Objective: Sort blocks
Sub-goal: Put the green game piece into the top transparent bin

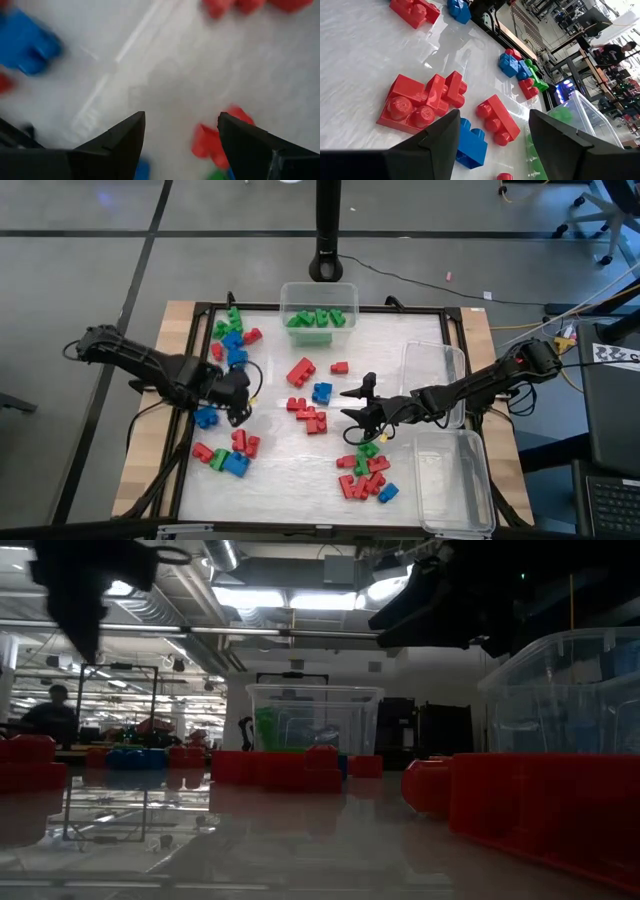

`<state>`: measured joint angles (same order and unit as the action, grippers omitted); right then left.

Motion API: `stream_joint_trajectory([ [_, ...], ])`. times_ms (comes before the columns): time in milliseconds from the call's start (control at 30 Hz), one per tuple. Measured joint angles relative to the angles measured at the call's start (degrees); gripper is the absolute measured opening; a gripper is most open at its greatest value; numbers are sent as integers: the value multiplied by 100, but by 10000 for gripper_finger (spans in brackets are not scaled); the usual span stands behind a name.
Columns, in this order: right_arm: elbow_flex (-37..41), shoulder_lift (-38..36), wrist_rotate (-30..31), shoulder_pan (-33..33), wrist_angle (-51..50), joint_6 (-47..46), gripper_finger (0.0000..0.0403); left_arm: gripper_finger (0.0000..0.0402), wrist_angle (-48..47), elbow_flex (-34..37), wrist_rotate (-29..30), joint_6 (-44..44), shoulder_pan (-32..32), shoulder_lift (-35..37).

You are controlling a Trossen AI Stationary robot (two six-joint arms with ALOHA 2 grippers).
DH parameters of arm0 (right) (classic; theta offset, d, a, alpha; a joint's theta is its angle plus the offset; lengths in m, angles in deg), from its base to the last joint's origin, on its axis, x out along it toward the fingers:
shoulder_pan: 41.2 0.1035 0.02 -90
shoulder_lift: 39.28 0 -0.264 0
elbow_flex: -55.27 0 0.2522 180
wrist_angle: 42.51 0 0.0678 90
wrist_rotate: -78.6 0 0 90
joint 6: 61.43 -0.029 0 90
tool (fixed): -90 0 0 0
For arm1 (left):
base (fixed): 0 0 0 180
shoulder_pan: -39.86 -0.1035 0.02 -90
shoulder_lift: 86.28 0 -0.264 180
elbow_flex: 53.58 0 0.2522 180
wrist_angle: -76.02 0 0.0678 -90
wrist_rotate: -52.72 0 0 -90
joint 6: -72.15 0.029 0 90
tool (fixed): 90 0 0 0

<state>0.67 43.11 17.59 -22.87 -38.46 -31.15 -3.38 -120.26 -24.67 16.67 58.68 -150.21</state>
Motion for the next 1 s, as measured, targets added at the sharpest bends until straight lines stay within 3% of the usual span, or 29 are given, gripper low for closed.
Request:
stream_joint_trajectory([
  [567, 0, 2, -2, 2, -7, -5, 234, 235, 141, 708, -675, -2849, 1926, -430],
  [1000, 0, 2, -4, 0, -3, -5, 234, 235, 1101, 749, -1148, -3339, 2472, -1372],
])
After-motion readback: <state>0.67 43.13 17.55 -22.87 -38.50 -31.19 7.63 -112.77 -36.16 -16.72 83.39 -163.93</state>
